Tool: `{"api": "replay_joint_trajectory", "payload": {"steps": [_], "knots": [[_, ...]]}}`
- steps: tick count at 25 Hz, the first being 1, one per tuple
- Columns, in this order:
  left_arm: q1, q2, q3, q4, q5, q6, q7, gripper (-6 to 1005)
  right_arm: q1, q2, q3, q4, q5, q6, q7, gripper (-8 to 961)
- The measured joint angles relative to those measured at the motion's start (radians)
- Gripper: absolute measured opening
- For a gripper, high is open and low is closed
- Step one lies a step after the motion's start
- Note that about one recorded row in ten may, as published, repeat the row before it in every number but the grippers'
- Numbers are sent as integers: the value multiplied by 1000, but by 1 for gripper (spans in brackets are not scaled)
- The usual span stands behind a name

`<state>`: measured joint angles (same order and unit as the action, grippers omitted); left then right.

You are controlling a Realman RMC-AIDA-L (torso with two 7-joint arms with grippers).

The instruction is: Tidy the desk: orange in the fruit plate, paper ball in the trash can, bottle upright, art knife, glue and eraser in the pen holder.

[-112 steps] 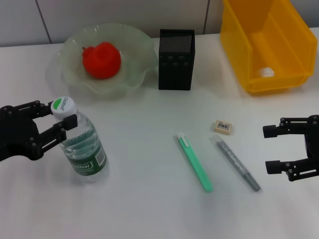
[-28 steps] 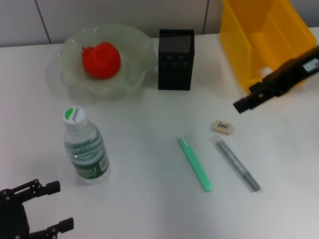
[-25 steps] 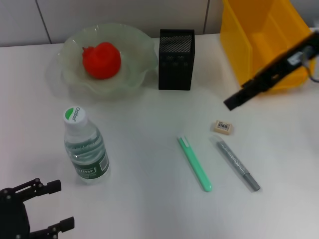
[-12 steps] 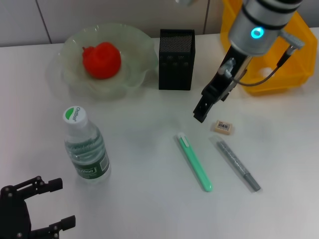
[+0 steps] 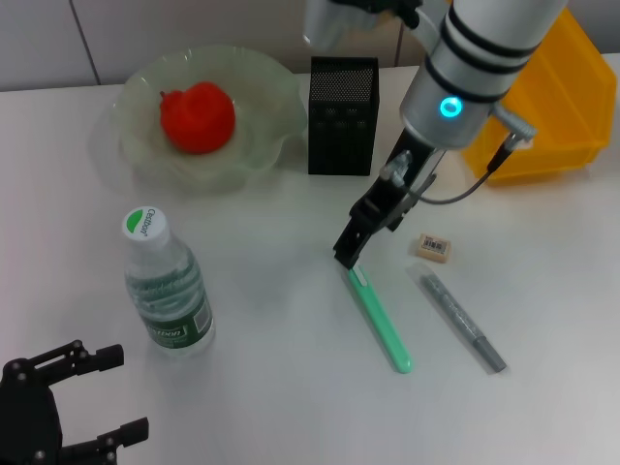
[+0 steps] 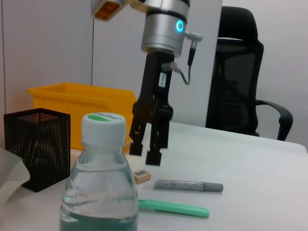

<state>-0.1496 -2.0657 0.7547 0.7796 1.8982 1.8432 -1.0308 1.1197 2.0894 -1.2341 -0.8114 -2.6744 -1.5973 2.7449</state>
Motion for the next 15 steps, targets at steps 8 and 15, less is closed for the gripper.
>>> {"api": "replay_joint_trajectory", "payload": {"steps": [8,15], "knots": [[-13,1,0,1,0,-4,-5,785,-5,1,-83,83,58,70,29,791],[-16,0,0,0,0,-8,-5,784,-20,3,-218,101,92,150,105,790]]}}
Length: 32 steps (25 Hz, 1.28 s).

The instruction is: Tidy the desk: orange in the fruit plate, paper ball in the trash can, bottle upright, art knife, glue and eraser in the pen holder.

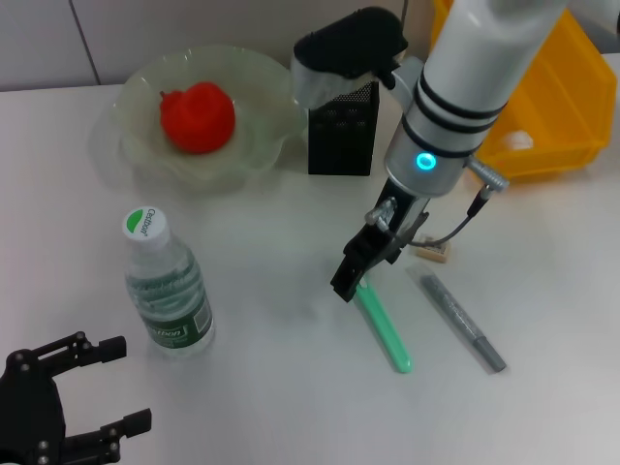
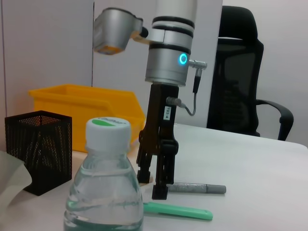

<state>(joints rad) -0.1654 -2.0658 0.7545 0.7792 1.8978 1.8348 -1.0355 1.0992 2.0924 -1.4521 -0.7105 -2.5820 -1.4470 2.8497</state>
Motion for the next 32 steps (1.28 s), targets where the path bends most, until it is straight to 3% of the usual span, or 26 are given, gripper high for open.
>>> {"api": "replay_joint_trajectory", "payload": {"steps": [13,32], "knots": [[-3,-2,0,-17,0,0,4,785,-25,0,-85,3,47,64,32,788],[-10,-3,0,-30,1,1,4,785,-29,0,-117,28,47,98,37,786]]}}
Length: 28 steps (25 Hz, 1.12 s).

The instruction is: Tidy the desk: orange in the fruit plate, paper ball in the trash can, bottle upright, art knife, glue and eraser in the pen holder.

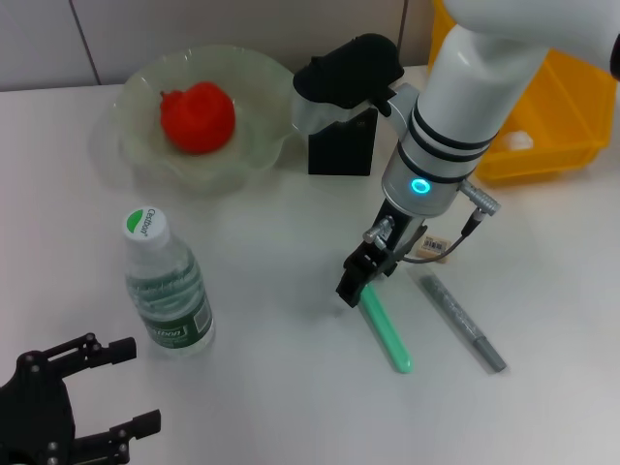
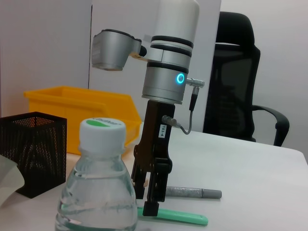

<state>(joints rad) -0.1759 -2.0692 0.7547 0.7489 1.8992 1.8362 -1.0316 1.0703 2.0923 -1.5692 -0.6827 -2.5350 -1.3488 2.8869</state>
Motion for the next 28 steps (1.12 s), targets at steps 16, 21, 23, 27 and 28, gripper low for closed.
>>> {"api": "replay_joint_trajectory", "payload": {"steps": [16,21,23,27,28], "knots": [[-22,-2,0,-10,-1,-2,-5,785,9,0,0,11,-2,0,9,392],[-34,-1,0,-22,0,-2,-6,785,18,0,0,43,-3,7,11,393],[-36,-1,0,-22,0,-2,-5,784,21,0,0,53,-3,9,11,393],[-39,0,0,-22,0,-2,-1,784,22,0,0,54,-2,10,11,393],[-41,0,0,-22,0,-2,-1,784,22,0,0,53,-2,10,11,392]]}}
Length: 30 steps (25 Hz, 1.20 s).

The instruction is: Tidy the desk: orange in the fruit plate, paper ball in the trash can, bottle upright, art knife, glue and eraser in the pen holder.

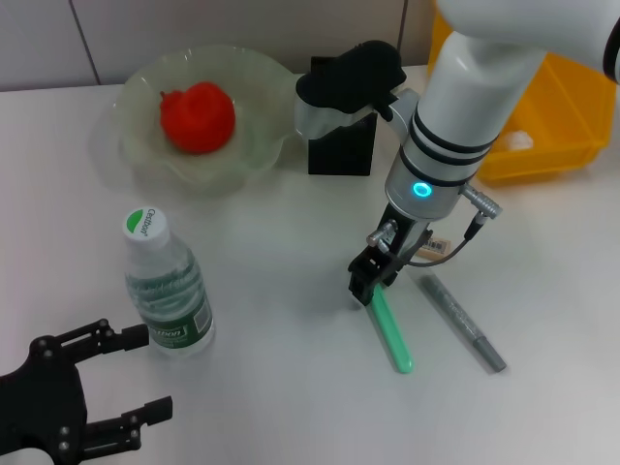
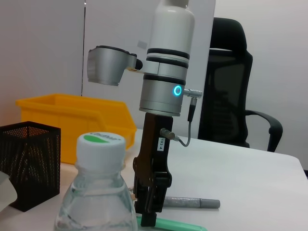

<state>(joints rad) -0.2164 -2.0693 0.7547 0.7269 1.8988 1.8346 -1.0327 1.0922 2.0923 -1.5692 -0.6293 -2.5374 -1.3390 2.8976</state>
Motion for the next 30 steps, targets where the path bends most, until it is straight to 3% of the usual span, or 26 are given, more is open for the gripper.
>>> {"api": "replay_joint_trajectory", "payload": {"steps": [16,19,30], "knots": [[-16,0,0,-11,0,-3,2,784,4,0,-2,7,-7,0,0,393],[-18,-1,0,-11,-1,-3,2,784,4,0,-11,8,-8,-1,0,237],[-22,-2,0,-17,-2,-3,-2,784,2,0,-23,5,-7,-9,-3,165]]}}
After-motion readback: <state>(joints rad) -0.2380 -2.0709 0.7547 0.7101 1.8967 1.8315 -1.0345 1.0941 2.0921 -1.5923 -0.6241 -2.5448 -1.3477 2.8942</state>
